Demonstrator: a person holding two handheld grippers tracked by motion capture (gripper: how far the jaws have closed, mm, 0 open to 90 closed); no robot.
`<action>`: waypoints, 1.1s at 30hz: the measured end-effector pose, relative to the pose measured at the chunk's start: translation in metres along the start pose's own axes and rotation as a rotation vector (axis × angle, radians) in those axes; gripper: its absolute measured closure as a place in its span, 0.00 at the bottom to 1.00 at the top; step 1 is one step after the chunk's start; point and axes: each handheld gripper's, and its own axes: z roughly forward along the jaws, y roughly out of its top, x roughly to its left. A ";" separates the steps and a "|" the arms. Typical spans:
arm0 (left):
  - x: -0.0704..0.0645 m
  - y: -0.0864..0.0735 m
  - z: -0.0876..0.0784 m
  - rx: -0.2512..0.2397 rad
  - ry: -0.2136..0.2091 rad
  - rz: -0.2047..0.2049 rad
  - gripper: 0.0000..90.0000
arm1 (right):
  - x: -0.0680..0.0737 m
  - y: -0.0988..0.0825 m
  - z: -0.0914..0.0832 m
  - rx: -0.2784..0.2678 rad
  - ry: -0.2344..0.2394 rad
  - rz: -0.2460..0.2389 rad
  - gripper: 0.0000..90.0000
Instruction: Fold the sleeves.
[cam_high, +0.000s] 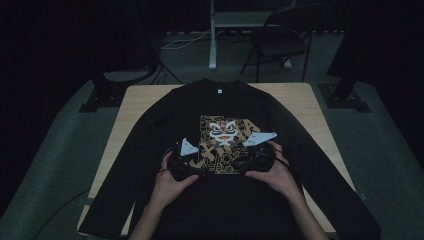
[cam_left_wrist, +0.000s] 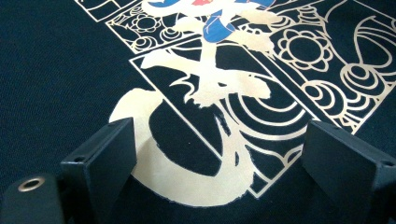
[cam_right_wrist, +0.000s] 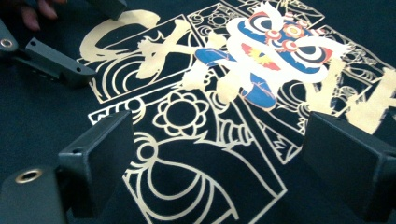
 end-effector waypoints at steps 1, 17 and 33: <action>0.000 0.000 0.000 0.000 0.000 0.000 0.13 | 0.000 0.001 -0.001 0.001 -0.002 0.001 0.10; 0.000 0.000 0.000 -0.001 -0.001 -0.002 0.13 | -0.019 -0.001 -0.025 -0.004 -0.060 0.017 0.10; 0.000 0.000 0.000 0.001 -0.001 0.001 0.13 | -0.043 -0.016 -0.048 -0.012 -0.122 0.076 0.10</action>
